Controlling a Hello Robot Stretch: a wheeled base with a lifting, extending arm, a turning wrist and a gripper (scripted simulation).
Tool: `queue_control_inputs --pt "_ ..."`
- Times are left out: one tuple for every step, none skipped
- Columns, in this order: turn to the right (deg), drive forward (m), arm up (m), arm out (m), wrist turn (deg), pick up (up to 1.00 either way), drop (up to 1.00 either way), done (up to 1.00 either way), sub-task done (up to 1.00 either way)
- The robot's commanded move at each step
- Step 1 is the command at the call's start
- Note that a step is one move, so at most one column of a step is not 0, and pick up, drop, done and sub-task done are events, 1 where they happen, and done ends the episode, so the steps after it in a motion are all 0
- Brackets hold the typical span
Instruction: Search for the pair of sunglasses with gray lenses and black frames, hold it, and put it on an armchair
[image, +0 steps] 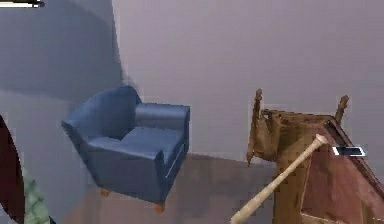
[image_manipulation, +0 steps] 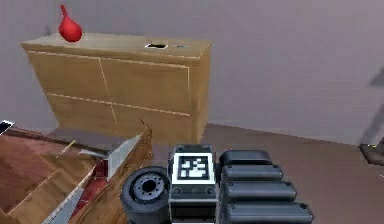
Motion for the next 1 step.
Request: queue_control_inputs --pt "0.0 0.5 0.0 0.0 0.0 0.0 0.0 0.0 0.0"
